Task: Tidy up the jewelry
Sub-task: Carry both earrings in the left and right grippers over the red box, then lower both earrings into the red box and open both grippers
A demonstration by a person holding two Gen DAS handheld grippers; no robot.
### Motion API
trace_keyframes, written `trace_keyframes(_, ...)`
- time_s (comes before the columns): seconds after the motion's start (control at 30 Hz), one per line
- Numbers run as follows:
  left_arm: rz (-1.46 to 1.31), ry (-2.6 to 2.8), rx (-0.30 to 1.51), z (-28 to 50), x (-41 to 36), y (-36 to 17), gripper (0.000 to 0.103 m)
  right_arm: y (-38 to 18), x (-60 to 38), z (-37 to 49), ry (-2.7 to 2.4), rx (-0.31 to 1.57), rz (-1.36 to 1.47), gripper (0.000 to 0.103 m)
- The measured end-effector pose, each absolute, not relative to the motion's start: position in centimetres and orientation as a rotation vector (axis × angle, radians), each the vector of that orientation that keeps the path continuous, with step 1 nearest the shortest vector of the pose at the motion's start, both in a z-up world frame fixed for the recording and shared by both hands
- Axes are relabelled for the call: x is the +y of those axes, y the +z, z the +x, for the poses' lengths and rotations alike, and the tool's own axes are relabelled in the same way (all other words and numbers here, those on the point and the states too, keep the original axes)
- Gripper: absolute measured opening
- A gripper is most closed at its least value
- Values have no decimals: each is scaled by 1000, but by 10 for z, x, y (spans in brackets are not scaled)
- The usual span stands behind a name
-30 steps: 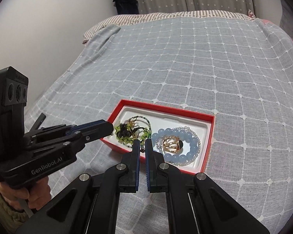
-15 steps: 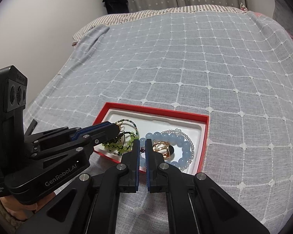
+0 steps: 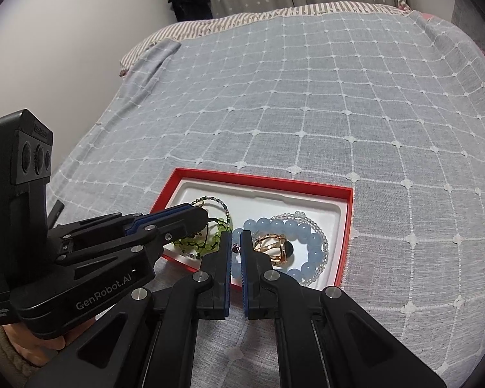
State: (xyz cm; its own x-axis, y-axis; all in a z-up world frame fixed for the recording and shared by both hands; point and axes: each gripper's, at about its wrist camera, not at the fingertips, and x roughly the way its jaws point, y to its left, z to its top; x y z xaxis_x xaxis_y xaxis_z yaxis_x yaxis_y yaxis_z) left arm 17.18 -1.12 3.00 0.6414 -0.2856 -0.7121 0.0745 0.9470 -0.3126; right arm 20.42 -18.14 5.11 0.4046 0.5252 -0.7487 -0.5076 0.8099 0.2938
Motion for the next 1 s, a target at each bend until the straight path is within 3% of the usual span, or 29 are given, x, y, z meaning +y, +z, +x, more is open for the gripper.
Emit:
trace_keyframes(0.1, -283, -213, 845, 171, -10, 31, 24, 51, -183, 206, 640, 951, 28, 7)
trace_keyframes(0.37, -303, -212, 829, 166, -7, 38, 27, 54, -191, 208, 621, 945, 55, 7)
trace_keyframes(0.63, -214, -130, 807, 150, -9, 43, 43, 56, -193, 199, 600, 927, 2, 8)
trace_keyframes(0.7, -185, -100, 800, 145, -10, 44, 45, 58, -195, 194, 593, 921, -1, 15)
trace_keyframes(0.87, -149, -47, 783, 128, -7, 47, 56, 66, -195, 174, 576, 901, -34, 19)
trace_keyframes(1.0, -116, 3, 773, 115, -5, 50, 68, 72, -196, 155, 588, 880, -69, 30)
